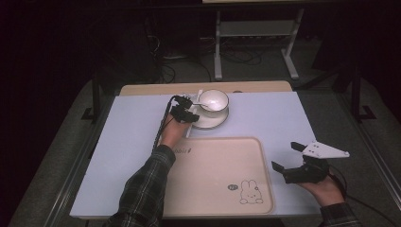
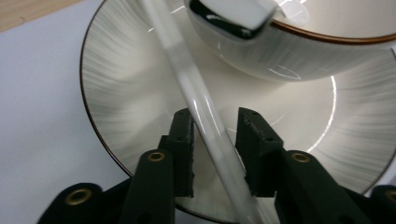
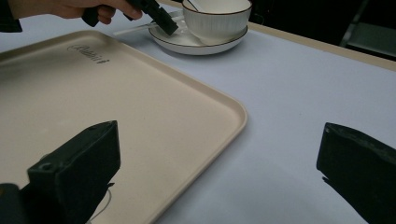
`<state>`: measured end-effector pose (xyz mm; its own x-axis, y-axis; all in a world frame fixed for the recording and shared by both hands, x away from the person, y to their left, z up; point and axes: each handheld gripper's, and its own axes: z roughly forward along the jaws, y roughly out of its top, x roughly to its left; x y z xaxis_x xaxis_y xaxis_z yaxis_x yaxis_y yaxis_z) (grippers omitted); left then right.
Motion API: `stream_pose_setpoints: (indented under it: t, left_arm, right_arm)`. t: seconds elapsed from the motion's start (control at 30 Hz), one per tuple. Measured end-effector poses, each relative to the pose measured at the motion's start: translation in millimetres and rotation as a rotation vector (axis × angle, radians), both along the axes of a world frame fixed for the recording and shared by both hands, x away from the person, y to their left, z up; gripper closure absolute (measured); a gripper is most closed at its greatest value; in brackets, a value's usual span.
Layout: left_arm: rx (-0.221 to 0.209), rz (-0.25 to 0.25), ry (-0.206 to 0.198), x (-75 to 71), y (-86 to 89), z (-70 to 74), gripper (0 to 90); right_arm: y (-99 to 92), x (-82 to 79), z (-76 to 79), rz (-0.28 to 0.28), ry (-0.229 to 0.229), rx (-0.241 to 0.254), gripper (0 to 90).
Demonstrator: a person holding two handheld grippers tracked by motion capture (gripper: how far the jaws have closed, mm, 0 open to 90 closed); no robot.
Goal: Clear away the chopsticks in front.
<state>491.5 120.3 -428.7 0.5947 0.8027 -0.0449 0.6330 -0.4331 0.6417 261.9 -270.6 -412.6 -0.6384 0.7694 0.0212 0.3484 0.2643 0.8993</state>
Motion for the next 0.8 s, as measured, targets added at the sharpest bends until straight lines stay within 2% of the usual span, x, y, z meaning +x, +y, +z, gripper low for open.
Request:
stream_pose_setpoints:
  t: [0.13, 0.23, 0.33, 0.53, 0.6, 0.7, 0.8]
  left_arm:
    - [0.003, 0.011, -0.014, 6.4, 0.0, 0.3, 73.6]
    - [0.028, 0.024, -0.033, 12.8, -0.2, 0.4, 76.2]
    - [0.032, 0.032, -0.040, 17.4, 2.0, 0.0, 78.4]
    - [0.035, 0.029, -0.033, 22.6, 3.5, 0.6, 78.6]
    - [0.036, 0.030, -0.035, 22.2, 4.0, 1.4, 77.7]
    - [0.036, 0.021, -0.028, 18.3, 8.9, 5.5, 65.5]
    - [0.015, 0.017, -0.031, 13.2, 14.2, 9.5, 62.4]
  right_arm:
    - [-0.2, 0.0, -0.1, 0.003, 0.000, 0.000, 0.0]
    - [-0.7, -0.1, -0.1, 0.002, 0.000, 0.005, 0.0]
    - [-1.2, -0.1, 0.0, 0.002, 0.000, 0.007, 0.0]
    - [-1.3, -0.2, 0.0, 0.004, 0.000, 0.008, 0.0]
    - [-1.3, -0.3, -0.1, 0.004, 0.000, 0.007, 0.0]
    - [-1.6, -0.4, -0.2, 0.003, -0.001, 0.008, 0.0]
    - [-1.7, -0.6, -0.1, 0.002, 0.000, 0.009, 0.0]
